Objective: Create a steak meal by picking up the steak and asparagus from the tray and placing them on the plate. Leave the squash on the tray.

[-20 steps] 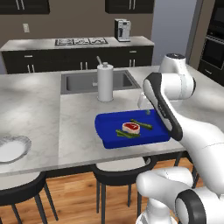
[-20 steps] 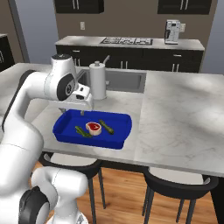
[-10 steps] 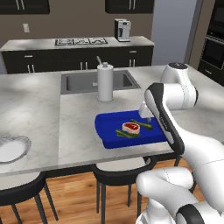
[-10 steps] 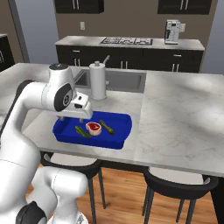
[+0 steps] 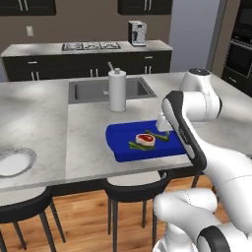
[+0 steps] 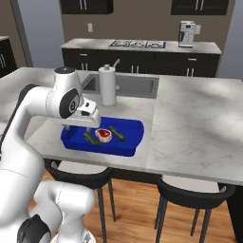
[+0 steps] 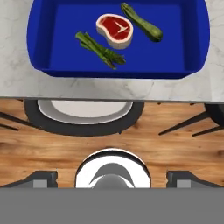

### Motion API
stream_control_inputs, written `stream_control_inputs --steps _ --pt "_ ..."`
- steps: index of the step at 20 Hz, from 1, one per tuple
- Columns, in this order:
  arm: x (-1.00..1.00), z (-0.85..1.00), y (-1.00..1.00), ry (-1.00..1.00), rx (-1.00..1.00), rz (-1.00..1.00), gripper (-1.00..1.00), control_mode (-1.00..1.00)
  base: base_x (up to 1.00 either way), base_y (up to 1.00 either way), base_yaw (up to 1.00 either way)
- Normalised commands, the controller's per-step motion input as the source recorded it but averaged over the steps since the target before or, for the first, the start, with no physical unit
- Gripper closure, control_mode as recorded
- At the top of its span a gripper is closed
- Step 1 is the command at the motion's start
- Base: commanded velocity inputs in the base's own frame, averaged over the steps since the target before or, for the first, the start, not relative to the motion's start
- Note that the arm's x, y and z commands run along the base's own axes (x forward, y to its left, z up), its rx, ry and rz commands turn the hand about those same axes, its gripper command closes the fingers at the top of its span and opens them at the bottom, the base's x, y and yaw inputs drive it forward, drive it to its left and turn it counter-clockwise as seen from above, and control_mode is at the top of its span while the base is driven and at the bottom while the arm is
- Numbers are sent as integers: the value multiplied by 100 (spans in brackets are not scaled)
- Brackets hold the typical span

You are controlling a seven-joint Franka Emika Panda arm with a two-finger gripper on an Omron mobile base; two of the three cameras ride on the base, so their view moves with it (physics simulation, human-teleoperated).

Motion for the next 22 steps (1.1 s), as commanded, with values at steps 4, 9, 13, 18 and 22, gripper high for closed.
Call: stream_control_inputs --steps 4,9,13,18,22 --pt "0 0 0 0 0 0 -100 100 -60 31 0" --pt "0 0 0 0 0 0 -100 100 -36 68 0" --pt "0 0 0 0 0 0 -100 100 -1 96 0" --pt "0 0 0 0 0 0 -100 100 15 77 0" --pt "0 0 0 0 0 0 -100 100 48 43 0"
